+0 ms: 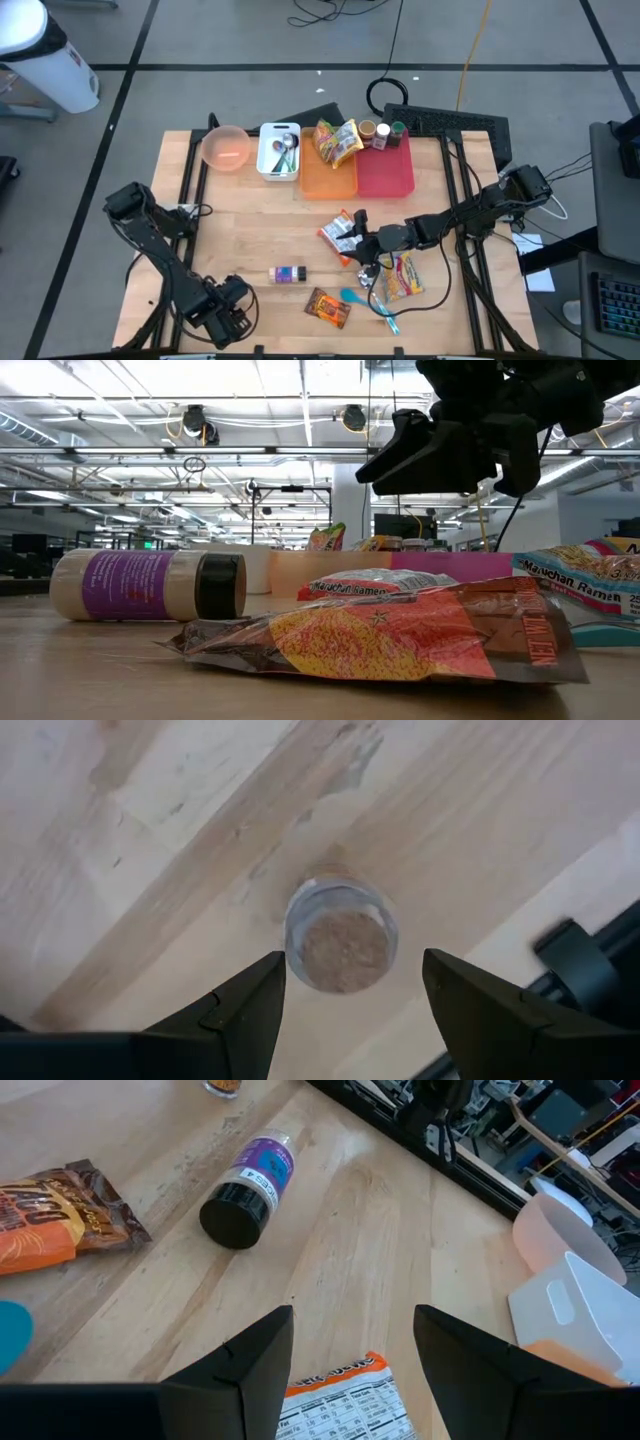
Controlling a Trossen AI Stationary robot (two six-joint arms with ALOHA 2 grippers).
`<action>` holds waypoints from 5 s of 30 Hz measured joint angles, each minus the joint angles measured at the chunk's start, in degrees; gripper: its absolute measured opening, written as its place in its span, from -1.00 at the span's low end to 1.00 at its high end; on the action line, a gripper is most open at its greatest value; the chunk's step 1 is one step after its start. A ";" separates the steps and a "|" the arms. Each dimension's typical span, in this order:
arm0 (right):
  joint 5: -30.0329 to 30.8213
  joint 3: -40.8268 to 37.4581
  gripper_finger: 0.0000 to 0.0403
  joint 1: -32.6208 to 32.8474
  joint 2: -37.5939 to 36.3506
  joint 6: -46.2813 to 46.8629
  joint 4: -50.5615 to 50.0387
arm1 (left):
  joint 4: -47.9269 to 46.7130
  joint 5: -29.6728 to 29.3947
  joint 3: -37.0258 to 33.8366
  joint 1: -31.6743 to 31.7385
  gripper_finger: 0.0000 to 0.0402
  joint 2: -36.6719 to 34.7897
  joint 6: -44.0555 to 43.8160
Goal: Pick & Place Food Item
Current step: Put the brown seasoning bottle into the red bin
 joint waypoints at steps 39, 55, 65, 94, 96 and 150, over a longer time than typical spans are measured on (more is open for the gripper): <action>0.00 0.00 0.00 0.00 0.00 0.05 -0.04 | -2.86 -27.84 -0.87 -15.75 0.21 6.07 -19.01; 0.00 0.00 0.00 0.00 0.00 1.54 -0.46 | 3.56 -29.41 -0.78 -17.40 0.21 14.35 -24.05; 0.00 0.00 0.00 0.00 -0.02 1.52 -0.48 | 3.98 -33.03 -0.58 -17.44 0.21 17.10 -24.04; 0.00 0.00 0.00 0.00 -0.02 1.12 -0.48 | 3.46 -33.36 -0.80 -16.19 0.04 19.65 -23.06; 0.00 0.00 0.00 0.00 -0.02 1.13 -0.48 | 3.52 -33.25 -0.80 -16.17 -0.01 19.63 -23.14; -14.38 0.37 -1.00 0.02 -0.02 -17.61 12.85 | 41.53 -21.93 -0.89 29.02 -0.01 -3.19 76.93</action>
